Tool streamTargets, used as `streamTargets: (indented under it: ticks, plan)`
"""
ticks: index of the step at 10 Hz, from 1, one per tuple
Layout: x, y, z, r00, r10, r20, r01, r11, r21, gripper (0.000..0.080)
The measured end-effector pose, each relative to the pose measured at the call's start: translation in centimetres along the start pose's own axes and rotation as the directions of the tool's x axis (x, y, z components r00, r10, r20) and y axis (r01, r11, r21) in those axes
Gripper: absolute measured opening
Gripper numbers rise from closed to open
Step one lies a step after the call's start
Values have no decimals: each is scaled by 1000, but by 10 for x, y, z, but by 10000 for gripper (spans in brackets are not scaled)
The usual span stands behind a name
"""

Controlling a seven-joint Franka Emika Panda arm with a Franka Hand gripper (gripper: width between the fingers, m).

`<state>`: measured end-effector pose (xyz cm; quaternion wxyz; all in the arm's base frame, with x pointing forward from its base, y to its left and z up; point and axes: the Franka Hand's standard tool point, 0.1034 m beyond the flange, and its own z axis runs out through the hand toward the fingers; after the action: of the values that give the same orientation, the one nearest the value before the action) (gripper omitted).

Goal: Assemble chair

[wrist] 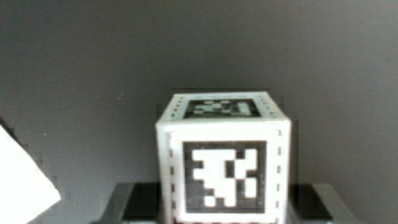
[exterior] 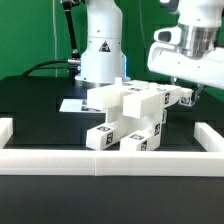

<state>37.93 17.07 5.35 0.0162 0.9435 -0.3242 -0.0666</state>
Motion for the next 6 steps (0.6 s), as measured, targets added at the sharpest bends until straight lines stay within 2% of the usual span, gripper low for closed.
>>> streamTargets:
  ticks: [1,3,4,6]
  plan:
    - [-3,0,-13,1000,-2,14,1,1000,8,284]
    - [3,3,-38,999,-8,32,7,999,31,284]
    - [13,7,-50,999,-20,45,19,999,36,284]
    - [43,12,-74,998,-59,35,58,997,46,284]
